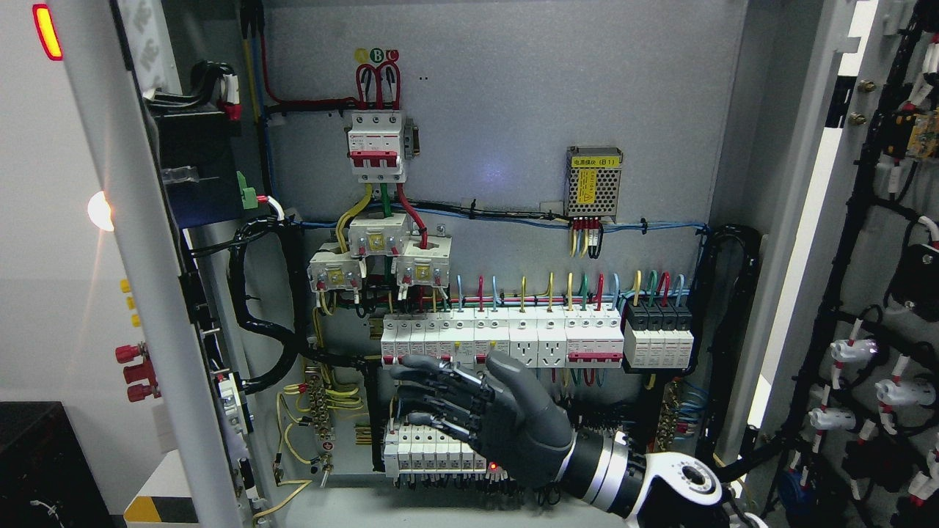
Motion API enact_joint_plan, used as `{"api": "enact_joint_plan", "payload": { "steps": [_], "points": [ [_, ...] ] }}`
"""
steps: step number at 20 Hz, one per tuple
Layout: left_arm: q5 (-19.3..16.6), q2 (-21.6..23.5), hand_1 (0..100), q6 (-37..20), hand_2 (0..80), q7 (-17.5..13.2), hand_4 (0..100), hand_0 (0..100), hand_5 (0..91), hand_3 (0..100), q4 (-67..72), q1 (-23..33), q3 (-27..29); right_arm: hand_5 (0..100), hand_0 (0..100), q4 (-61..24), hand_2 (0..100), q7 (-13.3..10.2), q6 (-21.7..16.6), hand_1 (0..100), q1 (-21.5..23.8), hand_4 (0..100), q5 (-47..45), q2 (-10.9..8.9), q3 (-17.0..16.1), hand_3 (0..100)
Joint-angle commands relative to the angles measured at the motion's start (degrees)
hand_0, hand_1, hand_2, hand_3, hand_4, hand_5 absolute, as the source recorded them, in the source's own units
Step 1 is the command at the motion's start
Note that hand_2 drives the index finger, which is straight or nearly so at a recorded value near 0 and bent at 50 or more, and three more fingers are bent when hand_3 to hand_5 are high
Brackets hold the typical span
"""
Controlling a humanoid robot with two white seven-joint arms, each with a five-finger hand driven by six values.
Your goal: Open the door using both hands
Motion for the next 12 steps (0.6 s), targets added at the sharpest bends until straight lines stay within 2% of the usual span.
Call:
{"api": "enact_joint_plan", "payload": {
  "steps": [1,5,9,12],
  "points": [
    [0.0,0.0,0,0.04,0.0,-0.01,0,0,0.0,0,0.01,0.44,1.41,0,19,-6.5,0,-0.2,0.0,0,3.98,0,0.63,2.11,12.75,0],
    [0.0,0.0,0,0.04,0.0,-0.01,0,0,0.0,0,-0.07,0.44,1.41,0,19,-6.32,0,-0.2,-0.08,0,6.0,0,5.54,5.36,14.33,0],
    [0.0,0.0,0,0.04,0.0,-0.01,0,0,0.0,0,0.01,0.44,1.41,0,19,-6.15,0,-0.2,-0.17,0,6.36,0,7.66,6.94,16.26,0],
    [0.0,0.0,0,0.04,0.0,-0.01,0,0,0.0,0,0.01,0.44,1.41,0,19,-6.06,0,-0.29,0.18,0,6.36,0,7.84,10.8,17.05,0]
  ]
}}
